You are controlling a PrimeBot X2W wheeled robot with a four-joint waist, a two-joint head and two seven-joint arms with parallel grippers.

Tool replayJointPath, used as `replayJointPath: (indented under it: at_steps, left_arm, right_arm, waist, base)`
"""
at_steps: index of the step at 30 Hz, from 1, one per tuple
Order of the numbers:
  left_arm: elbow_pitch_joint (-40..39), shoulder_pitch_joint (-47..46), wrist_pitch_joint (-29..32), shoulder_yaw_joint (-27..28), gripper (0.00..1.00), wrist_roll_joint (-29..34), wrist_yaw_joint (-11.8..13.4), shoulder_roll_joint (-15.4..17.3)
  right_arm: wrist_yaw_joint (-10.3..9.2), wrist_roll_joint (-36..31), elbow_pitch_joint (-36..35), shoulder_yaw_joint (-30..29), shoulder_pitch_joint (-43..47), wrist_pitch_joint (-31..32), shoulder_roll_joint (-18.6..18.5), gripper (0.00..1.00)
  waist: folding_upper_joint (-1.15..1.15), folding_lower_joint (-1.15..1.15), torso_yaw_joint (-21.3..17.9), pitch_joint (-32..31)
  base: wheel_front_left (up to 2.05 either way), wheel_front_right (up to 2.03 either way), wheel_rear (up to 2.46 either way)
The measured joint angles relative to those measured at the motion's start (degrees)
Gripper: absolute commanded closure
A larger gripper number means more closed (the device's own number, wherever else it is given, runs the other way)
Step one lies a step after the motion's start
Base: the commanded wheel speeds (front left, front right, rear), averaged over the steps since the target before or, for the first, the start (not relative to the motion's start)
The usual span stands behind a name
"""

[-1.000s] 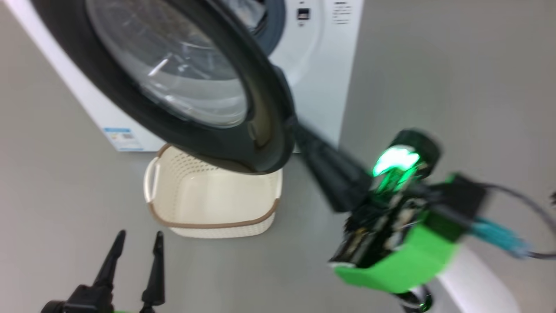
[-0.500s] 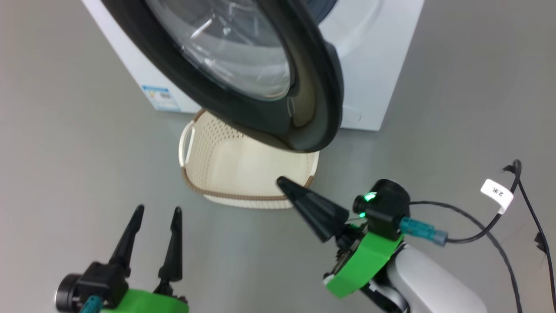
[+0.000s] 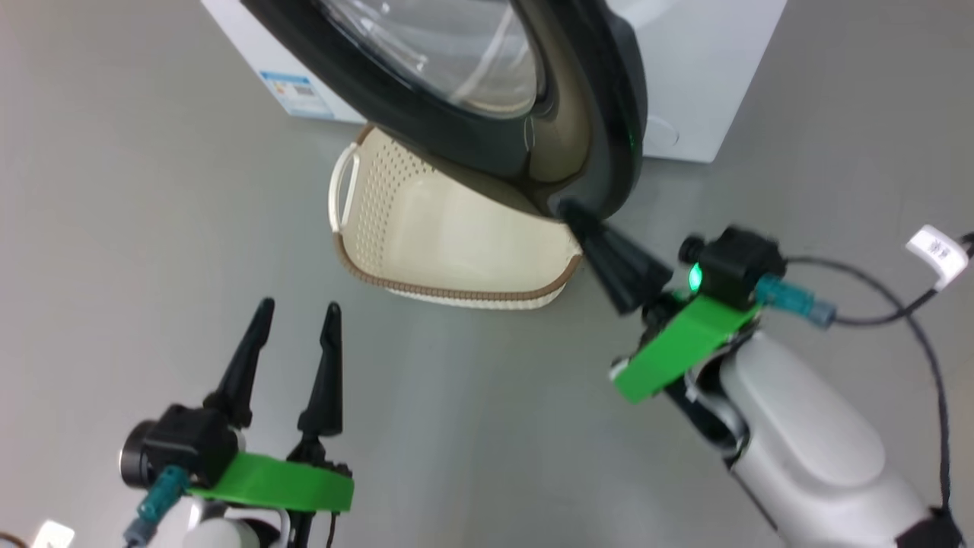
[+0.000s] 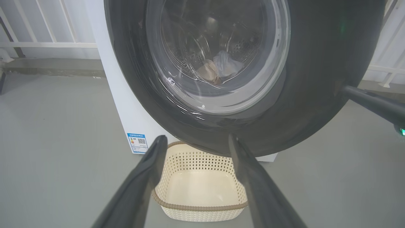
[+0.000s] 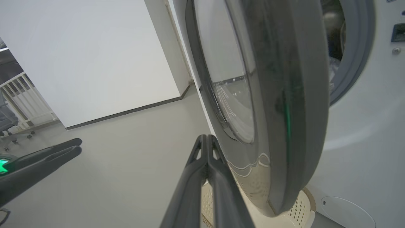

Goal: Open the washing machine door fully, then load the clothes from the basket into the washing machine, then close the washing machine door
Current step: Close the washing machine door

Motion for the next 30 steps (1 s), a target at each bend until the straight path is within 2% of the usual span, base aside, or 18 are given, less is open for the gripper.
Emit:
replayJointPath:
  at_steps: [8, 16, 21, 30]
  left_arm:
    - [-0.4, -4.08, 0.0, -1.43, 0.0, -1.74, -0.02, -0.21]
    - [-1.03, -6.51, 0.0, -3.05, 0.0, -3.14, -0.03, -0.29]
    - [-1.26, -8.23, 0.0, -4.6, 0.0, -4.04, -0.14, -0.31]
    - [-3.33, -12.66, 0.0, -8.47, 0.0, -5.28, 0.04, -0.45]
  right_arm:
    - [0.03, -0.2, 5.27, -3.65, -7.77, -0.52, 0.05, 1.0]
    - [0.03, -2.43, 6.19, -10.61, -13.29, -0.54, -0.45, 1.0]
    - [0.03, -3.67, 7.66, -12.29, -16.45, -0.75, -0.85, 1.0]
    - [0.03, -5.7, 12.58, -14.67, -27.7, -0.96, -3.57, 1.0]
  waist:
    - [0.0, 0.0, 1.28, 3.83]
    - [0.0, 0.0, 2.1, 7.38]
    - [0.0, 0.0, 2.5, 9.35]
    - [0.0, 0.0, 4.45, 14.55]
  base:
    - [0.0, 0.0, 0.0]
    - [0.0, 0.0, 0.0]
    - [0.0, 0.0, 0.0]
    - [0.0, 0.0, 0.0]
